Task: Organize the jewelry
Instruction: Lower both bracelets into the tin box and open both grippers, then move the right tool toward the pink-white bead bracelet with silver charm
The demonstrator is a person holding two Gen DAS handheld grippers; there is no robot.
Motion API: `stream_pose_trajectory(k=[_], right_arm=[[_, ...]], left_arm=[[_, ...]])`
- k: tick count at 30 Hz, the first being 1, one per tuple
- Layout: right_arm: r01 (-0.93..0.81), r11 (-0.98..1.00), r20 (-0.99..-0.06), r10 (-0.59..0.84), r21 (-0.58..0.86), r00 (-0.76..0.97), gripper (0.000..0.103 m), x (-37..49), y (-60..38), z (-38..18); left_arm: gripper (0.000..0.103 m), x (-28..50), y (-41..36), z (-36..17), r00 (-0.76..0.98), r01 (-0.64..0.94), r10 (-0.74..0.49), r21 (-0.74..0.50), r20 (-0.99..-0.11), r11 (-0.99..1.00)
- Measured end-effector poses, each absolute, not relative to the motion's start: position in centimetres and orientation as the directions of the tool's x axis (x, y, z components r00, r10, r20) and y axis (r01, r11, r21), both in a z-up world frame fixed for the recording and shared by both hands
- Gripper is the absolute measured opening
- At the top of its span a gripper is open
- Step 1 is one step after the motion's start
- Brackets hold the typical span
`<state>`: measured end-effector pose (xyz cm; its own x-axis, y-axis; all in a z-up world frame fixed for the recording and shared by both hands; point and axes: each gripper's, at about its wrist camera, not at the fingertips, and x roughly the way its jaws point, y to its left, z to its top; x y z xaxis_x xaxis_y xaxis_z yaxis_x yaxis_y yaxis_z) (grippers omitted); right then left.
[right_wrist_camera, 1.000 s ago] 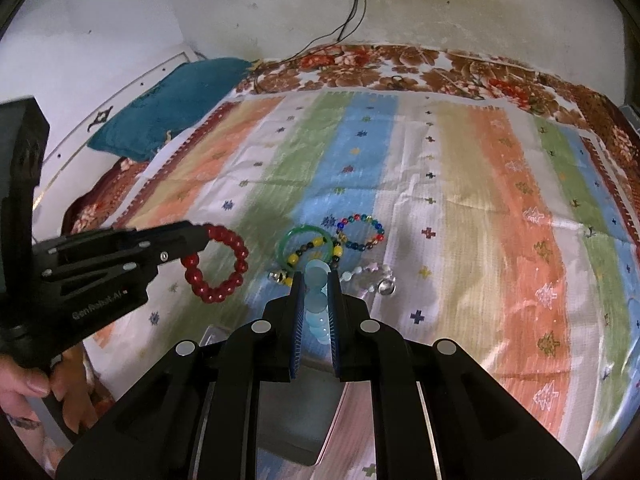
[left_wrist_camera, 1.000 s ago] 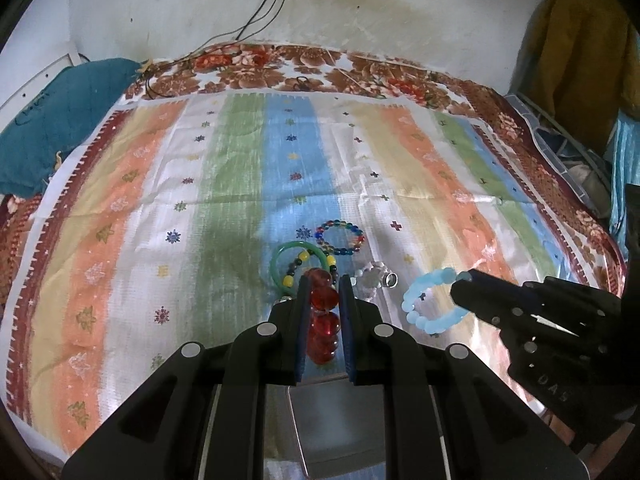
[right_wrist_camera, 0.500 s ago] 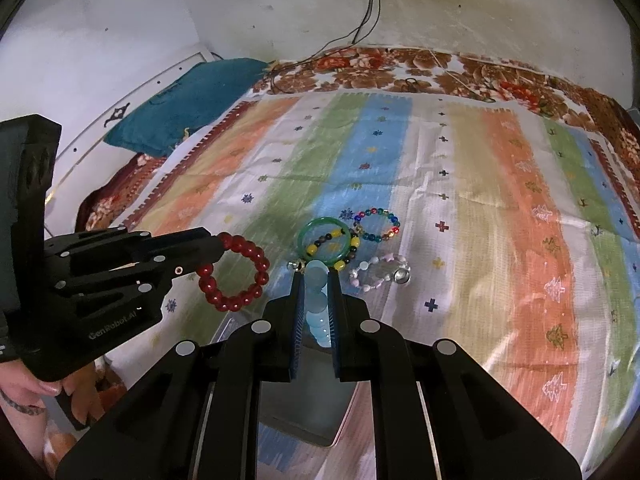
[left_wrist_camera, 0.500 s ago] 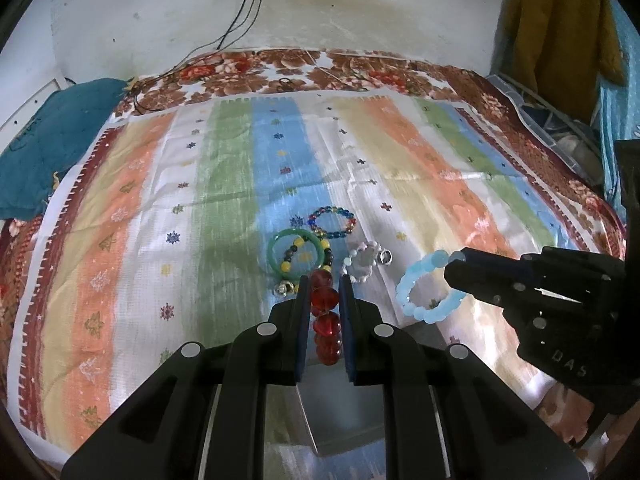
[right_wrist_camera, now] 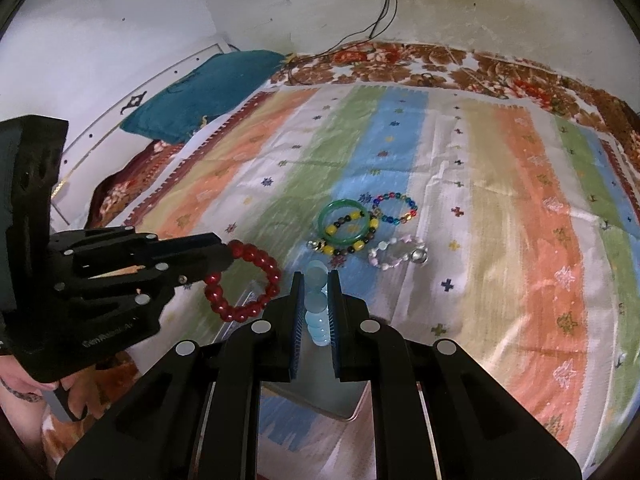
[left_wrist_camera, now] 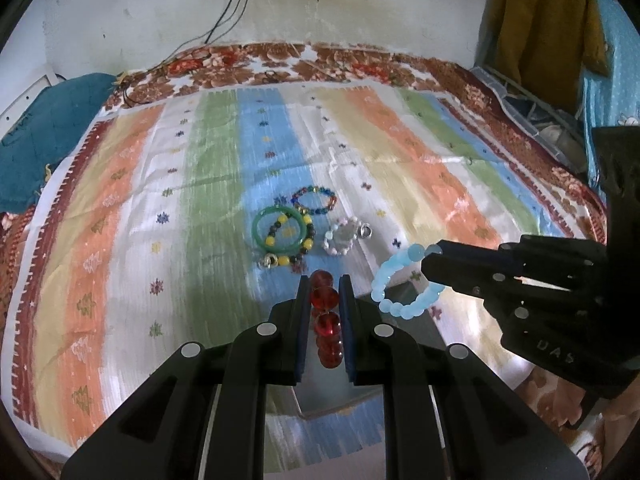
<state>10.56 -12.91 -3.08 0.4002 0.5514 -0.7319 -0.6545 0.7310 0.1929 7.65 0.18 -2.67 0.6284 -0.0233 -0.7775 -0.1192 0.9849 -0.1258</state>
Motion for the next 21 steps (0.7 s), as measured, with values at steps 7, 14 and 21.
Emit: stream_pose_trajectory(k=[7,14,21], right_arm=[[-0.615,0.757,-0.728,0.548,0.222,0.412,0.038,11.3,-13.8,-3.3],[-0.589,0.776,-0.737,0.531,0.226,0.418,0.051,12.2,-14.2,-3.8],[-0.565,0.789,-0.745,0.524,0.241,0.414,0.061,13.4,-14.6,-4.3]], left_arm=[[0.022,7.6,1.8,-3.1,0.616,-0.191,0.015,-0.131,-0.788,0.973],[0.037,8.2,3.2,-4.0,0.589,-0.233,0.038,-0.125,-0.807,0.964],[0.051,9.2,4.0,-4.8,0.568,-0.252,0.048,-0.119,-0.821,0.961]])
